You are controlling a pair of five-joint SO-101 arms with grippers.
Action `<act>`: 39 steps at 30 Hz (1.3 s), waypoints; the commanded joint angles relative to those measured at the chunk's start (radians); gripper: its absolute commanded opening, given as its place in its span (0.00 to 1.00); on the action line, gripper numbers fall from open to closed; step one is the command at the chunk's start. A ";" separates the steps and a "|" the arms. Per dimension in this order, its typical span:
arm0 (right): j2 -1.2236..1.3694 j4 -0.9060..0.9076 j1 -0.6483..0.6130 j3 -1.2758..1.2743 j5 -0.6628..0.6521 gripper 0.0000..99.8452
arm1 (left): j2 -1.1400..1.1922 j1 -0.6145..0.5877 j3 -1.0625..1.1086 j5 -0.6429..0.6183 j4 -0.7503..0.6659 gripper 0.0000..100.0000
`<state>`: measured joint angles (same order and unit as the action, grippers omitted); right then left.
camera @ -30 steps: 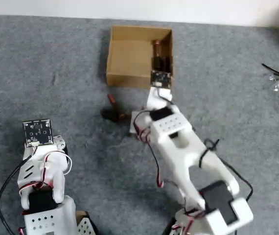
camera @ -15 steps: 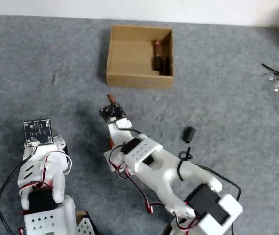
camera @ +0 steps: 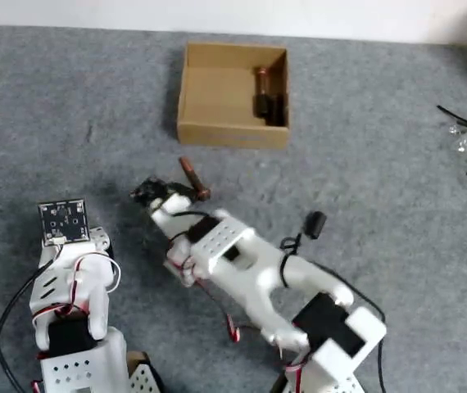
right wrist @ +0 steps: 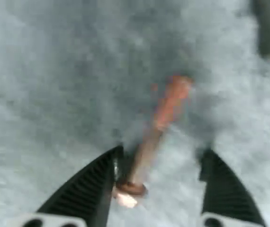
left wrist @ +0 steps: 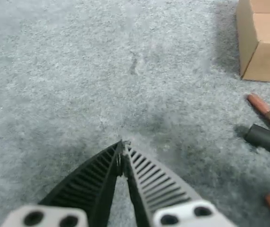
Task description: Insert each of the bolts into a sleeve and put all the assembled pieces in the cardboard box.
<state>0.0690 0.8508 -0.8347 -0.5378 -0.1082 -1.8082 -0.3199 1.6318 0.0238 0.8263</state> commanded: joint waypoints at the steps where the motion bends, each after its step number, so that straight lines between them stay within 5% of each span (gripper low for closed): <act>1: -0.120 0.102 0.124 0.062 0.049 0.28 | -0.012 -0.005 -0.007 0.005 -0.021 0.01; 9: -0.346 0.202 0.412 0.062 0.199 0.27 | -0.012 -0.004 -0.007 0.005 -0.021 0.01; 17: -0.265 0.200 0.579 -0.007 0.206 0.27 | -0.012 -0.002 -0.007 0.005 -0.021 0.01; 26: -0.096 0.185 0.668 -0.013 0.207 0.27 | -0.012 -0.002 -0.007 0.005 -0.021 0.01; 31: 0.013 0.136 0.763 -0.012 0.328 0.27 | -0.012 -0.002 -0.007 0.005 -0.021 0.01; 39: 0.096 0.030 0.766 -0.008 0.341 0.27 | -0.012 -0.002 -0.007 0.005 -0.021 0.01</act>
<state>0.1442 0.9628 -0.0967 -0.5608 0.2202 -1.8082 -0.3199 1.6318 0.0253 0.8263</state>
